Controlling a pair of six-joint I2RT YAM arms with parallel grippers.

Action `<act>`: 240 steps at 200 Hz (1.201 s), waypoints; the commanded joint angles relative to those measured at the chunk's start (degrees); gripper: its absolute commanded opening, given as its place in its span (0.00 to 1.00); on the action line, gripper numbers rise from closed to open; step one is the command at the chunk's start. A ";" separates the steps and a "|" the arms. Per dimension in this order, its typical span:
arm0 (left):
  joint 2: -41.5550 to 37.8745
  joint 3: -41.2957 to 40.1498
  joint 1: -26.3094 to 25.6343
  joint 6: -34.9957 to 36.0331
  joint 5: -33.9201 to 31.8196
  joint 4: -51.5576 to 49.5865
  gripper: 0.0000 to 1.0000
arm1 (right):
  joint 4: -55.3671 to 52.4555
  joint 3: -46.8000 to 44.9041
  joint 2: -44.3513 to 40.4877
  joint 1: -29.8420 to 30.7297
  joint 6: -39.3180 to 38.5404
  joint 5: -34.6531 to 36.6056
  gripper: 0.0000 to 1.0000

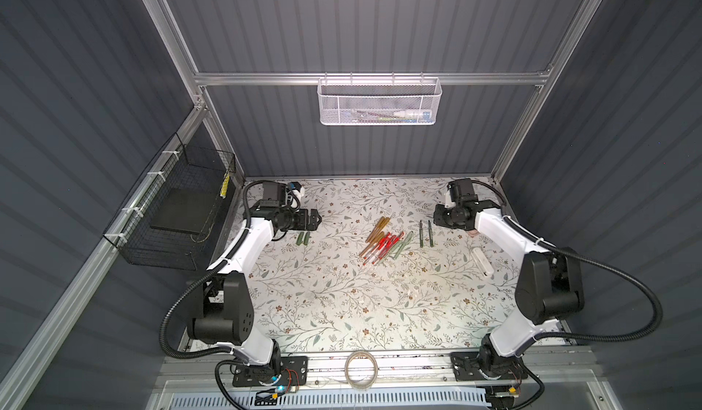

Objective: Remove pen caps from pens
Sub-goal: Place the pen at the middle-right of the table, then pick up the pen from the top-center of the table.

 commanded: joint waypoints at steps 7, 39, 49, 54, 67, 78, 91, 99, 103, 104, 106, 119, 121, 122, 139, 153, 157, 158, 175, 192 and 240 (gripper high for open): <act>4.18 6.18 -5.75 3.85 -2.04 -5.98 0.97 | -0.50 -5.72 -6.40 0.22 -1.12 -0.68 0.28; 10.71 13.76 -11.25 4.97 -3.68 -7.29 0.91 | 1.41 -14.21 -17.22 0.20 0.14 -2.01 0.32; 12.58 15.57 -13.11 5.51 -4.47 -7.11 0.90 | 2.00 -16.71 -20.81 0.20 0.37 -3.05 0.35; 13.53 16.50 -14.03 5.85 -4.79 -7.10 0.90 | 2.15 -17.88 -22.62 0.20 0.44 -3.42 0.37; 16.34 19.03 -16.09 6.02 -5.54 -7.15 0.88 | 2.12 -20.58 -26.99 0.20 0.55 -3.25 0.43; 19.06 21.71 -17.67 6.24 -5.86 -7.83 0.87 | 1.44 -22.26 -30.73 0.15 0.18 -2.78 0.49; 22.27 25.16 -19.33 6.50 -6.54 -9.05 0.85 | -0.12 -23.82 -35.16 0.11 -0.36 -1.70 0.55; 24.06 27.03 -20.12 6.70 -6.89 -9.51 0.83 | -0.75 -24.91 -37.48 0.11 -0.71 -1.18 0.58; 24.84 27.77 -20.49 6.80 -7.08 -9.56 0.82 | -0.92 -25.52 -38.61 0.11 -0.91 -1.00 0.60; 25.10 28.01 -20.58 6.80 -7.15 -9.56 0.82 | -0.92 -25.66 -38.83 0.06 -0.97 -1.00 0.60; 25.48 28.40 -20.76 6.87 -7.32 -9.50 0.82 | -0.98 -25.94 -39.42 0.05 -1.02 -0.88 0.61; 28.33 31.29 -21.75 7.02 -8.79 -9.61 0.76 | -1.17 -28.14 -42.72 -0.01 -1.24 -0.16 0.66; 28.72 31.85 -21.88 7.06 -8.98 -9.75 0.75 | -1.22 -28.41 -43.19 -0.05 -1.35 0.03 0.67; 28.89 32.03 -21.98 7.11 -9.07 -9.83 0.75 | -1.20 -28.51 -43.41 -0.06 -1.37 0.05 0.67; 32.96 36.48 -22.98 7.42 -10.61 -11.64 0.70 | -1.14 -30.49 -46.51 -0.07 -0.31 0.80 0.71; 35.98 39.58 -23.60 7.47 -11.34 -12.84 0.66 | 0.02 -31.62 -48.21 -0.07 0.02 0.13 0.74; 36.73 40.17 -23.70 7.34 -11.48 -12.97 0.65 | 0.21 -31.76 -48.47 -0.06 0.13 0.20 0.75; 36.89 40.28 -23.72 7.34 -11.55 -12.98 0.65 | 0.22 -31.81 -48.51 -0.06 0.12 0.22 0.75; 39.67 42.36 -24.31 7.42 -13.24 -13.33 0.62 | -0.42 -31.73 -48.81 -0.07 0.12 0.83 0.76; 42.11 44.33 -24.54 7.24 -14.38 -13.61 0.60 | -0.74 -31.98 -49.41 -0.07 0.20 0.63 0.77; 47.76 50.93 -25.06 6.97 -15.66 -14.49 0.57 | -0.73 -33.24 -51.14 -0.07 0.55 0.42 0.81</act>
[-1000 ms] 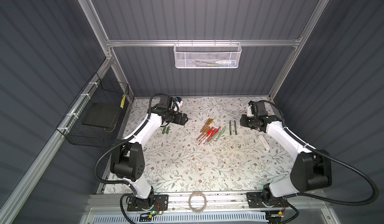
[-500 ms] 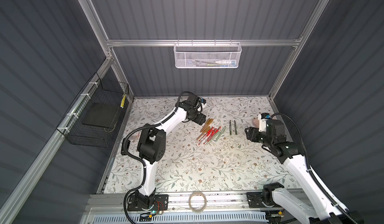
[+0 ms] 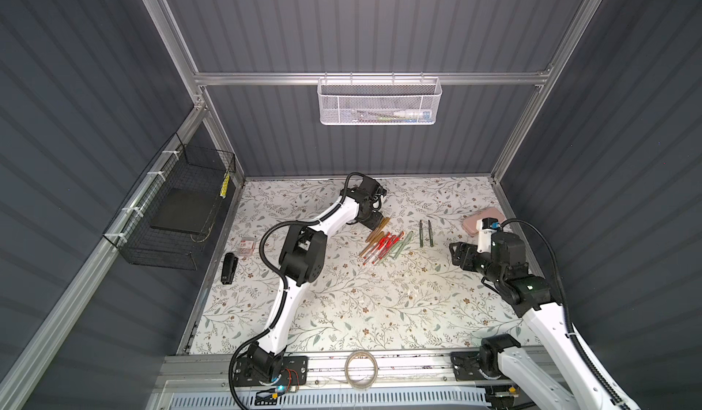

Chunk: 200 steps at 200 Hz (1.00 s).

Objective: Remove pen caps from pens
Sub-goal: Pick up the pen from the top-center of the table.

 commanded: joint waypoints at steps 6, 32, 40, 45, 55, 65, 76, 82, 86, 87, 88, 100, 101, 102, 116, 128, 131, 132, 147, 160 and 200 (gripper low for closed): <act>2.07 4.15 -0.58 0.58 -1.54 -1.79 0.57 | -0.74 -0.69 -0.69 -0.07 0.16 0.26 0.82; 4.57 7.44 -0.65 0.61 -2.25 -2.11 0.56 | -0.86 -0.68 -0.82 -0.06 0.22 0.31 0.83; 5.18 8.30 -0.72 0.58 -2.25 -2.20 0.56 | -0.94 -0.61 -0.94 -0.07 0.18 0.39 0.83; 5.46 8.60 -0.72 0.59 -2.18 -2.20 0.56 | -0.97 -0.65 -1.09 -0.07 0.14 0.33 0.83; 5.95 9.12 -0.92 0.58 -1.90 -2.12 0.56 | -0.74 -0.87 -1.28 -0.07 0.13 0.40 0.83; 6.42 9.61 -1.02 0.58 -1.59 -2.20 0.56 | -0.61 -1.01 -1.31 -0.08 0.14 0.40 0.84; 6.81 9.72 -1.17 0.58 -1.46 -2.24 0.56 | -0.94 -0.79 -1.19 -0.07 0.13 0.46 0.84; 7.00 9.78 -1.35 0.66 -1.45 -2.20 0.56 | -1.19 -0.60 -1.18 -0.07 0.13 0.47 0.84; 7.02 9.74 -1.32 0.79 -1.60 -2.20 0.56 | -1.35 -0.57 -1.16 -0.07 0.13 0.48 0.84; 7.04 9.72 -1.35 0.81 -1.62 -2.20 0.56 | -1.38 -0.57 -1.17 -0.07 0.13 0.48 0.84; 7.06 9.76 -1.36 0.78 -1.62 -2.20 0.56 | -1.39 -0.53 -1.18 -0.07 0.09 0.53 0.84; 7.37 9.65 -1.45 0.84 -1.88 -2.12 0.56 | -1.22 -0.78 -1.44 -0.06 0.13 0.68 0.84; 7.40 9.63 -1.41 0.84 -1.93 -2.12 0.56 | -1.09 -0.81 -1.44 -0.07 0.09 0.67 0.84; 7.45 9.62 -1.39 0.88 -1.96 -2.12 0.56 | -1.11 -0.86 -1.45 -0.07 0.11 0.67 0.84; 7.92 9.74 -1.39 0.85 -2.40 -2.12 0.54 | -0.87 -1.10 -1.46 -0.07 0.21 0.73 0.84; 8.35 9.78 -1.46 0.82 -2.83 -2.12 0.53 | -1.28 -0.84 -1.28 -0.06 0.22 0.75 0.84; 8.37 9.74 -1.51 0.84 -2.92 -2.11 0.53 | -1.37 -0.72 -1.26 -0.07 0.19 0.75 0.84; 8.38 9.72 -1.53 0.88 -2.98 -2.11 0.53 | -1.34 -0.69 -1.27 -0.07 0.16 0.75 0.84; 8.82 9.75 -1.52 1.25 -3.59 -1.98 0.53 | -1.26 -0.61 -1.42 -0.05 0.08 0.79 0.84; 9.38 9.88 -1.53 1.37 -4.37 -1.94 0.52 | -0.92 -0.82 -1.45 -0.06 0.18 0.83 0.84; 10.79 11.29 -1.55 1.30 -6.23 -1.60 0.44 | -0.79 -1.00 -1.45 -0.07 0.18 0.81 0.84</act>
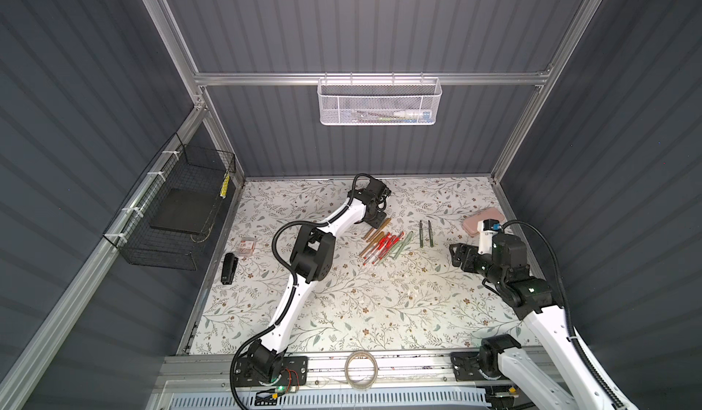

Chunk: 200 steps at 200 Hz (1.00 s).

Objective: Remove pen caps from pens
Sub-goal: Pick up the pen from the top-center of the table.

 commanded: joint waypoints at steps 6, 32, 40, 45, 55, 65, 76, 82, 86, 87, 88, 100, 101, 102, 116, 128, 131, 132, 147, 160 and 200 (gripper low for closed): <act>2.82 1.90 -0.26 1.08 -2.05 -1.33 0.43 | -0.08 -0.86 -0.46 -0.07 0.07 0.72 0.84; 4.10 2.90 -0.39 1.08 -3.49 -1.52 0.36 | -0.61 -0.44 -0.31 -0.10 -0.02 0.79 0.84; 4.35 2.76 -0.39 1.17 -3.82 -1.41 0.35 | -0.35 -0.59 -0.33 -0.09 0.03 0.78 0.84; 4.49 2.87 -0.39 1.30 -3.94 -1.41 0.34 | -0.29 -0.74 -0.46 -0.14 -0.02 0.79 0.84; 4.85 2.97 -0.39 1.30 -3.96 -1.41 0.33 | -0.06 -0.87 -0.38 -0.11 0.07 0.83 0.84; 5.22 3.19 -0.39 1.31 -4.13 -1.57 0.30 | -0.21 -0.72 -0.26 -0.15 -0.01 0.95 0.84; 5.28 3.09 -0.56 1.27 -4.18 -1.59 0.27 | -0.41 -0.43 -0.22 -0.16 -0.01 0.95 0.84; 5.28 2.94 -0.61 1.34 -4.00 -1.55 0.26 | -0.34 -0.44 -0.22 -0.15 -0.02 0.94 0.84; 5.28 2.90 -0.65 1.31 -3.89 -1.52 0.25 | -0.31 -0.44 -0.33 -0.15 -0.02 0.91 0.84; 5.24 2.85 -0.66 1.29 -3.88 -1.51 0.25 | -0.28 -0.53 -0.33 -0.15 -0.02 0.93 0.84; 5.26 2.83 -0.66 1.27 -3.88 -1.51 0.25 | -0.17 -0.57 -0.33 -0.15 -0.02 0.89 0.84; 5.45 2.96 -0.66 1.18 -3.61 -1.59 0.21 | 0.11 -0.79 -0.24 -0.15 0.02 0.87 0.84; 5.46 2.97 -0.66 1.17 -3.57 -1.63 0.21 | 0.16 -0.79 -0.20 -0.15 0.05 0.91 0.84; 5.46 2.98 -0.66 1.17 -3.54 -1.66 0.21 | 0.13 -0.79 -0.22 -0.15 0.01 0.88 0.84; 5.48 2.98 -0.74 1.13 -3.56 -1.82 0.17 | -0.30 -0.45 -0.11 -0.11 -0.02 0.95 0.85; 5.23 2.57 -0.74 1.08 -3.52 -1.87 0.15 | -0.55 -0.35 -0.30 -0.11 0.02 0.95 0.85; 5.13 2.44 -0.73 1.08 -3.52 -1.87 0.14 | -0.45 -0.29 -0.44 -0.15 -0.01 0.95 0.85; 5.08 2.40 -0.74 1.08 -3.52 -1.86 0.14 | -0.43 -0.32 -0.47 -0.15 -0.02 0.99 0.84; 4.40 2.11 -0.74 1.10 -3.73 -2.18 0.12 | -0.22 -0.60 -0.73 -0.15 -0.02 1.03 0.84; 3.41 1.49 -0.74 1.01 -3.87 -2.22 0.10 | -0.57 -0.28 -0.68 -0.15 0.00 1.03 0.85; -0.65 -1.06 -0.40 0.39 -3.84 -1.94 0.07 | -0.45 0.08 -0.62 -0.15 0.07 0.39 0.85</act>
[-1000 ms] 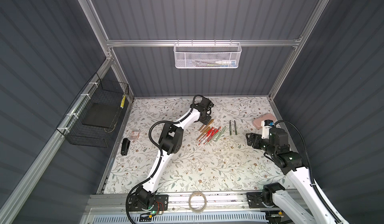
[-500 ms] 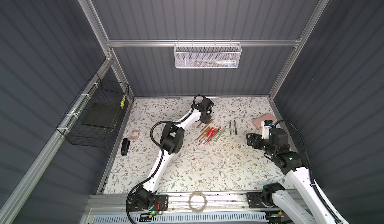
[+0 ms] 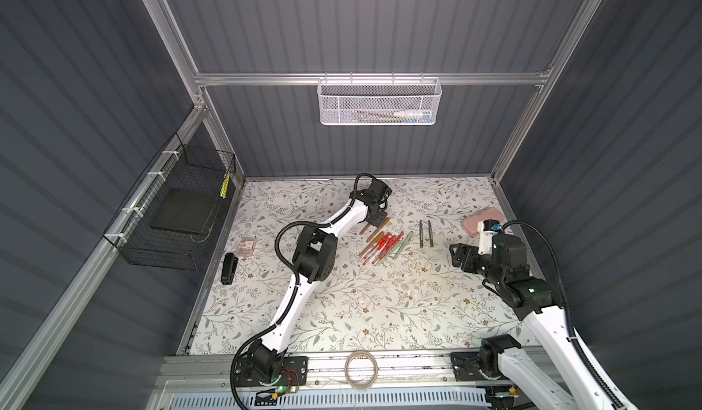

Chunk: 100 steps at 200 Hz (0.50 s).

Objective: Remove pen caps from pens
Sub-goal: Pick up the pen from the top-center of the table.

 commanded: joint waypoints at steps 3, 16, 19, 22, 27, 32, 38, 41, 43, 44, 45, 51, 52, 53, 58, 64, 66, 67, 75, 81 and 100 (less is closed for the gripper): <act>-2.39 -2.56 -0.02 -0.26 -0.32 -3.33 0.07 | -0.51 0.37 -0.42 -0.11 0.17 -0.18 0.84; -3.57 -2.75 0.07 -0.97 0.45 -3.52 0.07 | -0.40 0.80 -0.13 -0.11 0.50 -1.36 0.84; -3.91 -2.92 0.11 -1.10 0.62 -3.52 0.07 | -0.27 0.88 -0.04 -0.11 0.71 -1.70 0.84; -4.26 -3.07 0.10 -1.20 0.80 -3.52 0.07 | -0.05 0.90 -0.02 -0.06 0.96 -2.11 0.85; -4.74 -3.35 0.15 -1.45 1.21 -3.52 0.07 | 0.58 0.77 0.08 -0.11 1.48 -2.83 0.84; -5.31 -3.61 0.15 -1.73 1.48 -3.45 0.07 | 1.40 0.50 0.26 -0.07 2.01 -3.81 0.84; -5.91 -3.87 0.15 -2.19 1.87 -3.50 0.07 | 2.64 0.18 0.48 -0.03 2.90 -5.00 0.84; -6.14 -3.97 0.22 -2.36 2.05 -3.52 0.07 | 3.17 0.01 0.69 -0.02 3.35 -5.59 0.84; -6.33 -4.06 0.24 -2.50 2.19 -3.52 0.07 | 3.67 -0.09 0.87 -0.02 3.76 -6.04 0.84; -6.46 -4.16 0.24 -2.56 2.22 -3.56 0.07 | 3.87 -0.17 0.88 -0.02 3.90 -6.26 0.84; -6.57 -4.21 0.24 -2.59 2.29 -3.58 0.07 | 3.97 -0.25 0.98 -0.02 4.15 -6.41 0.84; -7.14 -4.45 0.31 -2.99 2.71 -3.60 0.07 | 5.90 -0.57 1.44 0.11 5.43 -7.63 0.84; -7.22 -4.53 0.32 -3.07 2.75 -3.65 0.07 | 6.21 -0.67 1.52 0.13 5.62 -7.80 0.83; -7.30 -4.57 0.32 -3.16 2.81 -3.63 0.07 | 6.50 -0.72 1.65 0.14 5.88 -8.02 0.83; -7.81 -4.86 0.33 -3.47 3.09 -3.69 0.07 | 7.85 -1.07 2.12 0.28 7.06 -9.06 0.83; -8.48 -5.37 0.42 -3.80 3.37 -3.69 0.07 | 9.67 -1.64 2.72 0.65 8.42 -10.29 0.83; -8.76 -5.50 0.42 -3.86 3.51 -3.69 0.07 | 10.37 -1.87 3.05 0.78 8.94 -10.36 0.82; -8.86 -5.58 0.46 -3.91 3.54 -3.69 0.07 | 10.73 -1.98 3.05 0.86 9.13 -10.74 0.82; -9.91 -6.33 0.57 -4.25 4.03 -3.71 0.07 | 13.15 -2.87 4.04 1.72 10.95 -11.75 0.82; -10.72 -6.77 0.74 -4.82 4.39 -3.69 0.07 | 15.40 -3.57 4.80 2.62 12.22 -12.08 0.82; -13.91 -8.72 1.67 -6.66 6.32 -3.54 0.07 | 21.81 -4.14 8.43 6.74 15.62 -11.94 0.81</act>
